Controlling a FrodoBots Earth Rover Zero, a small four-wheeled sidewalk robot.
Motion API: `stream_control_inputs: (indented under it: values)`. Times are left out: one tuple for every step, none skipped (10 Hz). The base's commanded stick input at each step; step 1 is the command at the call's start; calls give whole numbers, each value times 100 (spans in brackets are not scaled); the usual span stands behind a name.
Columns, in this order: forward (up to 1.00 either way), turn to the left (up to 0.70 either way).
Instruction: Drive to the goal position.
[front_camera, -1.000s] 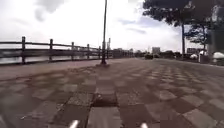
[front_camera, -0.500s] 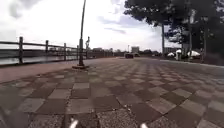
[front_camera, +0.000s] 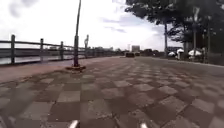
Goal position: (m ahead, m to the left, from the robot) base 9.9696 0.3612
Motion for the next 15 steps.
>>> stream_control_inputs:
  values:
    - [100, 0]
    - [100, 0]
    - [100, 0]
    - [100, 0]
    - [100, 0]
    - [100, 0]
    - [100, 0]
    - [100, 0]
    - [100, 0]
    - [100, 0]
    - [100, 0]
    - [100, 0]
    - [100, 0]
    - [100, 0]
    - [100, 0]
